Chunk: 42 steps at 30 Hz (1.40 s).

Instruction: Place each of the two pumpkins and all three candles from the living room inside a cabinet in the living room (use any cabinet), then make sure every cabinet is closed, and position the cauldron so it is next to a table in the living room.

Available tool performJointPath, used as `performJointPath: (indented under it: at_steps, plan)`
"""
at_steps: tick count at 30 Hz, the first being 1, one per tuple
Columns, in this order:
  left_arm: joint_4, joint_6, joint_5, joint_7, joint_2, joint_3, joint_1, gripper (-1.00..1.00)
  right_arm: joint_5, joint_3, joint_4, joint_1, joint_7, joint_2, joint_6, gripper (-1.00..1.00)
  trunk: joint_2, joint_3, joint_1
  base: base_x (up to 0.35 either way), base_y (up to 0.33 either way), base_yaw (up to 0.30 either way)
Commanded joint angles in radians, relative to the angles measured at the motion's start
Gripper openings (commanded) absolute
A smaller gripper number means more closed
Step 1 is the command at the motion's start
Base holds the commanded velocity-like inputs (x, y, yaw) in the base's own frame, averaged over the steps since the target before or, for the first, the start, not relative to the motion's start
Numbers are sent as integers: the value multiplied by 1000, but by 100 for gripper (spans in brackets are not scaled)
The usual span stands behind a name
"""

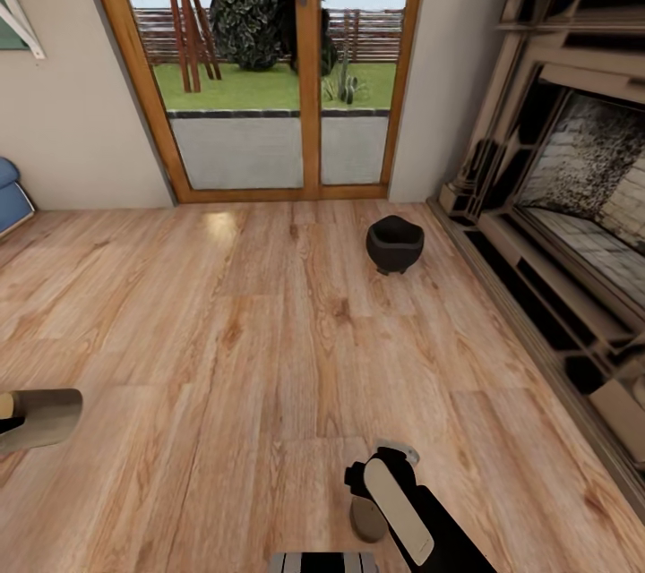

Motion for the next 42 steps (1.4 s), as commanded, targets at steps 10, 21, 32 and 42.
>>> performJointPath:
  at_steps: [10,21,32,42]
  plan:
    - [0,-1,-2,0,0,2,0,-100,0,1,0,0,1,-3,0,100,0,0,0,2,161,0]
    - [-1,-1,-1,-1,1,3,0,-100,2,3,0,0,6,-5,-5,100,0,-4,0,2,34,0]
    - [-1,-1,-1,-2,3,32,0,-100,53,-1,72,0,83,-19,-89,100,-2,-39,4,0,0,0]
    - [-1,-1,-2,-2,3,34,0,-100,102,-2,86,0,131,-24,-125,100,-4,-73,9,0,0,0]
